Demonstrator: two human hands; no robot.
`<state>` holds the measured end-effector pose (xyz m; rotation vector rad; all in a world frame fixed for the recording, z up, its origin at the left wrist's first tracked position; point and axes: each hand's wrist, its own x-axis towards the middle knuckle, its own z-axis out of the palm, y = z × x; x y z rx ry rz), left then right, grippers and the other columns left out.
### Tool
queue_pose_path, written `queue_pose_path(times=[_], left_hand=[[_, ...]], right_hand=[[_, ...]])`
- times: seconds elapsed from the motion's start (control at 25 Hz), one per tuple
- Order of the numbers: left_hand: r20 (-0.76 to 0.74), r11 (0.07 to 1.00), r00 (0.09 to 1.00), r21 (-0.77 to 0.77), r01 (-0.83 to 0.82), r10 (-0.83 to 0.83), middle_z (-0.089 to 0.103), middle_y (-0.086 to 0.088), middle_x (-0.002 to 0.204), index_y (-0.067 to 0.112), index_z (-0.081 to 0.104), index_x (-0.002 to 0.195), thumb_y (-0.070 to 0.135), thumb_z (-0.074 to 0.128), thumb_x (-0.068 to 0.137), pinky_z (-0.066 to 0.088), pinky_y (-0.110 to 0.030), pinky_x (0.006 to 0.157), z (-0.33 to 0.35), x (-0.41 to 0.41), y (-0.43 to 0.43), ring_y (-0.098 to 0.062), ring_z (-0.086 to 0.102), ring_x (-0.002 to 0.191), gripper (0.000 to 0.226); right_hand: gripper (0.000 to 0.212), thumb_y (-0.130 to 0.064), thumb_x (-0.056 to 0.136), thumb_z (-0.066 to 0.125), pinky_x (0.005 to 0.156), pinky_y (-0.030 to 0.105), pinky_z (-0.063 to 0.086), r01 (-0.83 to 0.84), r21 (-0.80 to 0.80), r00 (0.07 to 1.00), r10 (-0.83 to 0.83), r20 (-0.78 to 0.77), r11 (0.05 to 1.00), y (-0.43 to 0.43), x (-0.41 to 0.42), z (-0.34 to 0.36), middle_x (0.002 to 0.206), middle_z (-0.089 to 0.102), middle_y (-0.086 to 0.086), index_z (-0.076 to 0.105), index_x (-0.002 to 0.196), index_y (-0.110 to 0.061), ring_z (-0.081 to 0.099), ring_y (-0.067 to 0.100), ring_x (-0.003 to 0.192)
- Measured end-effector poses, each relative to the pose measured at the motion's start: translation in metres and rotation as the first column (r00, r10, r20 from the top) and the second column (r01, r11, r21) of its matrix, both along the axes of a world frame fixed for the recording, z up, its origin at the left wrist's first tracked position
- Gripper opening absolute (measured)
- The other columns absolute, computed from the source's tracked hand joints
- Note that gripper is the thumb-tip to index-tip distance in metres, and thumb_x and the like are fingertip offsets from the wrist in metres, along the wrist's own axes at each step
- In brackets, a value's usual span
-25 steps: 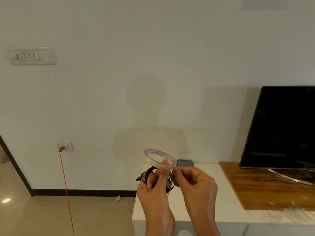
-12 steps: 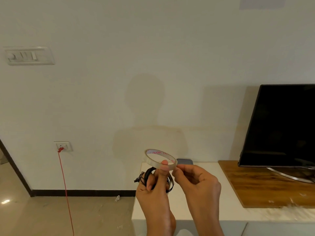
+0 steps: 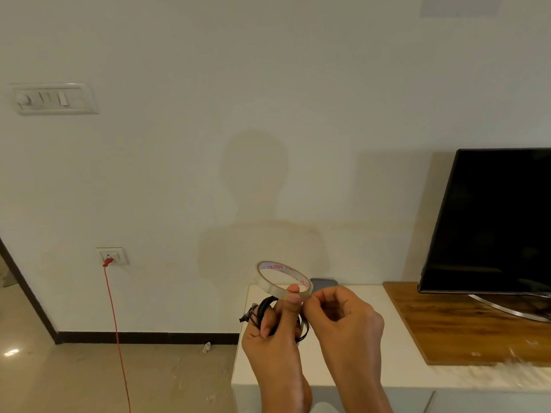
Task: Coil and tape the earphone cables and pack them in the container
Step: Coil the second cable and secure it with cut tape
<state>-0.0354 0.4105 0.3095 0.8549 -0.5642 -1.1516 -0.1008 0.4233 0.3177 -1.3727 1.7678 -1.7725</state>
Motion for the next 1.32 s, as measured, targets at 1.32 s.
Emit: queue_pose_path(times=[1.32], left_hand=[[0.404,0.673,0.539,0.476,0.566,-0.739,0.059,-0.002,0.069,0.004,0.066,0.102,0.005,0.041,0.099,0.046,-0.026,0.066,-0.077,0.038,-0.092,-0.011,0.052,0.06,0.025]], right_hand=[[0.009,0.0,0.083,0.062,0.064,0.03,0.06,-0.336,0.44,0.886,0.121,0.448,0.833,-0.067,-0.067,-0.091,0.077,0.073,0.02,0.068,0.081,0.005,0.073,0.027,0.071]])
